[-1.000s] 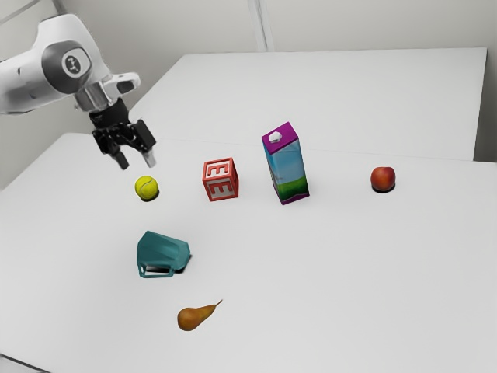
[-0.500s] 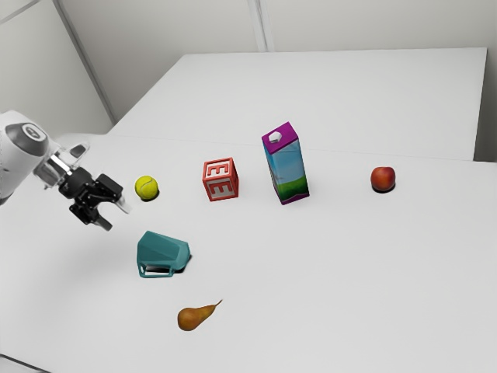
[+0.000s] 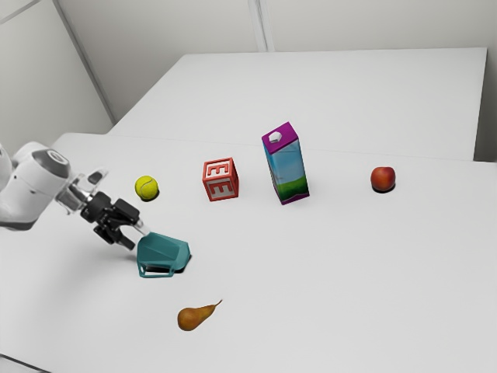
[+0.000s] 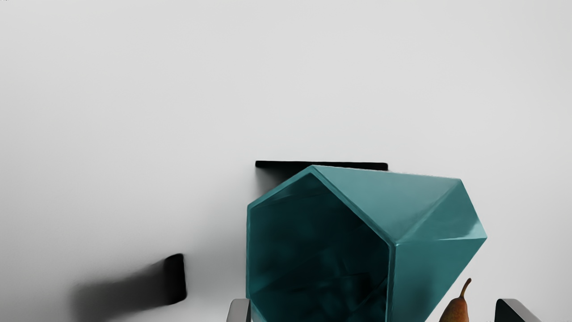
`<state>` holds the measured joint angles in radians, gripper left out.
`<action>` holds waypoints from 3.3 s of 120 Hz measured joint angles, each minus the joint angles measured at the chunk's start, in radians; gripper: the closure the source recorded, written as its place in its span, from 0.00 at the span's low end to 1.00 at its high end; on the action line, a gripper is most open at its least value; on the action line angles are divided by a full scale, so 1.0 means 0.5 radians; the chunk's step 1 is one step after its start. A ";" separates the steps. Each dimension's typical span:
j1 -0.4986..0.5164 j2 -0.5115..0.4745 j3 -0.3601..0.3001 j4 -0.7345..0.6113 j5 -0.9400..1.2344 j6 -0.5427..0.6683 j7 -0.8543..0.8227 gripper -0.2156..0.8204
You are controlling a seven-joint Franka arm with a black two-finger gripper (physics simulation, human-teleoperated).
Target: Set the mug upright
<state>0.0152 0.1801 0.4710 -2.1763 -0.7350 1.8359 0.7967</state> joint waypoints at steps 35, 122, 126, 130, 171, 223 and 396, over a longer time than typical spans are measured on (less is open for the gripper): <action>-0.002 0.012 -0.045 -0.058 -0.155 0.003 0.151 0.34; -0.003 -0.094 -0.190 -0.078 -0.239 0.012 0.174 0.87; 0.000 -0.095 -0.199 -0.075 -0.240 0.014 0.171 0.88; 0.000 -0.095 -0.207 -0.072 -0.241 0.016 0.168 0.90; -0.001 -0.104 -0.249 -0.051 -0.250 0.035 0.136 0.95; -0.024 -0.432 -0.399 -0.050 0.440 0.176 -0.057 0.97; -0.711 -0.176 -0.564 -0.130 1.393 1.180 -1.346 0.69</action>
<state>-0.3405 0.0920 0.1888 -2.2415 -0.0385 2.4258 0.1237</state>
